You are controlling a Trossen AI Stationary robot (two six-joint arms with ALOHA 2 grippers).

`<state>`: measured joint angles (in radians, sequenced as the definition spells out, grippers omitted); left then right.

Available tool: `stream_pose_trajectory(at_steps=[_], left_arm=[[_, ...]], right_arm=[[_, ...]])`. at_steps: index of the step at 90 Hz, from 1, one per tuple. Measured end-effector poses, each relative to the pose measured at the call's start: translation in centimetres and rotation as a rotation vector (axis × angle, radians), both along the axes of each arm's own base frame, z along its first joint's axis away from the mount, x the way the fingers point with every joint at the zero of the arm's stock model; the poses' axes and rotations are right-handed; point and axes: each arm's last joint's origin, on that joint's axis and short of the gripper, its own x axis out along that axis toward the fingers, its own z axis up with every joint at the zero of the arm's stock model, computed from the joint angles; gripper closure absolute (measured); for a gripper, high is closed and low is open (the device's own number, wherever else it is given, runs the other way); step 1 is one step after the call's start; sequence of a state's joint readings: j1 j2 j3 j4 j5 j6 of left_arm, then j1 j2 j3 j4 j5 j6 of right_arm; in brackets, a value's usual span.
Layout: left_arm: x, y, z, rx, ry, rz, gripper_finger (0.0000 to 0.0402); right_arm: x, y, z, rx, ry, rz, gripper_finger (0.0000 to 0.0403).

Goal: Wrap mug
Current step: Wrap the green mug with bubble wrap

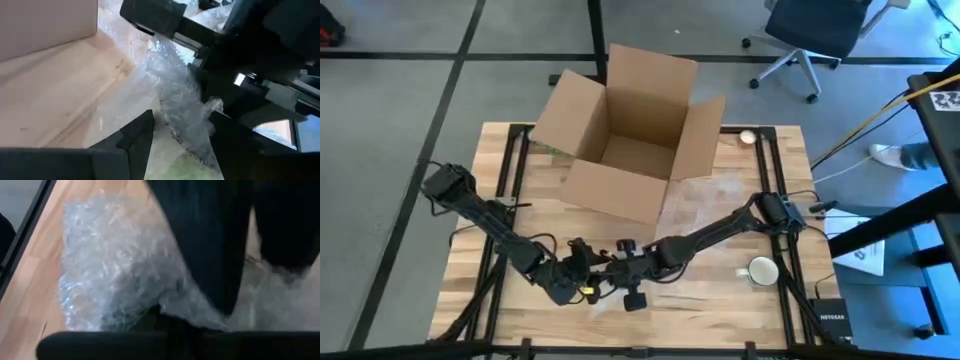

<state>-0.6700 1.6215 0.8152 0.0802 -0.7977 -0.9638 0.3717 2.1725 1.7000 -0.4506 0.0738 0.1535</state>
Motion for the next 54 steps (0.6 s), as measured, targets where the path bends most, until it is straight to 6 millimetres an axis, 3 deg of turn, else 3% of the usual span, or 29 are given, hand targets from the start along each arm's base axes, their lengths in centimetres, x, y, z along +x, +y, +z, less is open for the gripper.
stream_pose_trajectory(at_steps=[22, 44, 54], left_arm=[[0.1, 0.0, -0.7, -0.008, 0.030, -0.009, 0.0231], [0.1, 0.0, -0.7, -0.001, 0.036, -0.014, 0.0231], [0.1, 0.0, -0.7, 0.001, 0.038, -0.014, 0.0231]], right_arm=[[-0.2, 0.0, 1.0, -0.008, 0.036, 0.007, 0.0402], [-0.2, -0.1, 3.4, -0.018, 0.078, -0.003, 0.0401], [-0.2, -0.1, 4.4, -0.027, 0.078, 0.002, 0.0383]])
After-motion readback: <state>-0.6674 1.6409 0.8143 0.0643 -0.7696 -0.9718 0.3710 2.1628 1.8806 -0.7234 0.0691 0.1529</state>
